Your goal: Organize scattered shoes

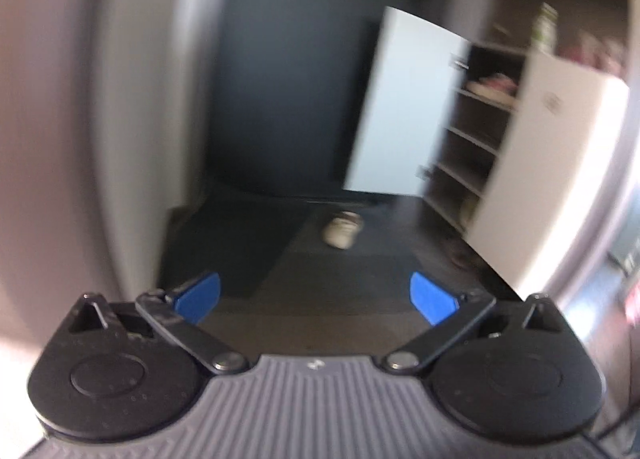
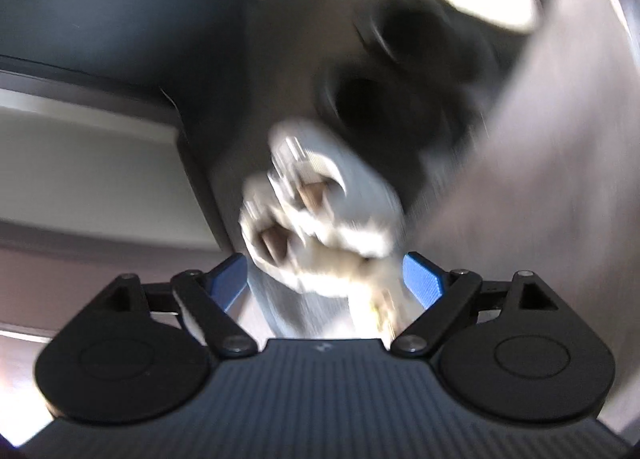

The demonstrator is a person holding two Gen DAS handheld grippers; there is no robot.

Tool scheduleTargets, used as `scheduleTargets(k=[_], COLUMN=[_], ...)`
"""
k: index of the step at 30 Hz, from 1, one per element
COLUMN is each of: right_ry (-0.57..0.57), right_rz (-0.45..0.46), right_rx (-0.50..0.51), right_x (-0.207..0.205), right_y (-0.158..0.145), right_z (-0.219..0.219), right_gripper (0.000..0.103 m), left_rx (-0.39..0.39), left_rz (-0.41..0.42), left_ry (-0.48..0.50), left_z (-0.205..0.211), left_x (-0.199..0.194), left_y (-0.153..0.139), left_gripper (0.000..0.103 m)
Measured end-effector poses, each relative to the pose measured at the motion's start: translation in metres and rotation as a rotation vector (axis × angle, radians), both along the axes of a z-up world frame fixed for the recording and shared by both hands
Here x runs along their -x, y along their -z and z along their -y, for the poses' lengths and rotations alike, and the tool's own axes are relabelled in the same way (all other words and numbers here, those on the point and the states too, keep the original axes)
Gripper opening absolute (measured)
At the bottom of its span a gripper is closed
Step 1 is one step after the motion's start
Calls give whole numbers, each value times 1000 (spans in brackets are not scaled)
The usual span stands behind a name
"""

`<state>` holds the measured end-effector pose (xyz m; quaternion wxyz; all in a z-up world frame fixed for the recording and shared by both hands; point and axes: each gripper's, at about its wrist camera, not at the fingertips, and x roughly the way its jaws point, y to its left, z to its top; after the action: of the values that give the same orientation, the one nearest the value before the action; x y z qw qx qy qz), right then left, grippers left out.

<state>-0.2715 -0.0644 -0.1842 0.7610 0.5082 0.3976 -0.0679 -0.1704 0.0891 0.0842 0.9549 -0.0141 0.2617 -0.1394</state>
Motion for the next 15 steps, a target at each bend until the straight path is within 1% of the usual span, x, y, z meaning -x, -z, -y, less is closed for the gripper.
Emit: scheduleTargets(k=[1, 2, 3, 5, 7, 9, 10, 11, 13, 15], right_ry=[-31, -61, -86, -122, -129, -183, -204, -193, -154, -118], right_rz=[30, 61, 92, 162, 197, 220, 236, 251, 295, 337], right_rx=[75, 143, 199, 345, 440, 537, 599, 626, 625, 624], right_x=[-22, -42, -57, -96, -127, -158, -178, -196, -223, -244], right_y=[-25, -47, -63, -97, -111, -110, -101, -88, -59, -34], right_z=[16, 29, 38, 61, 75, 82, 87, 94, 107, 116], right_gripper=[88, 87, 87, 87, 87, 86, 87, 86, 86, 86], left_rx=[-26, -26, -24, -21, -17, -18, -12, -5, 9, 40], left_rz=[-5, -24, -43, -83, -114, -106, -104, -101, -97, -90], left_ry=[25, 31, 36, 47, 4, -29, -27, -24, -19, 45], left_z=[13, 19, 24, 35, 40, 51, 56, 62, 73, 85], left_x=[-19, -37, -54, -89, -124, -164, -183, -203, -241, -271], left_y=[6, 15, 23, 41, 66, 99, 119, 139, 180, 214], left_gripper=[103, 103, 103, 103, 103, 103, 103, 103, 103, 102])
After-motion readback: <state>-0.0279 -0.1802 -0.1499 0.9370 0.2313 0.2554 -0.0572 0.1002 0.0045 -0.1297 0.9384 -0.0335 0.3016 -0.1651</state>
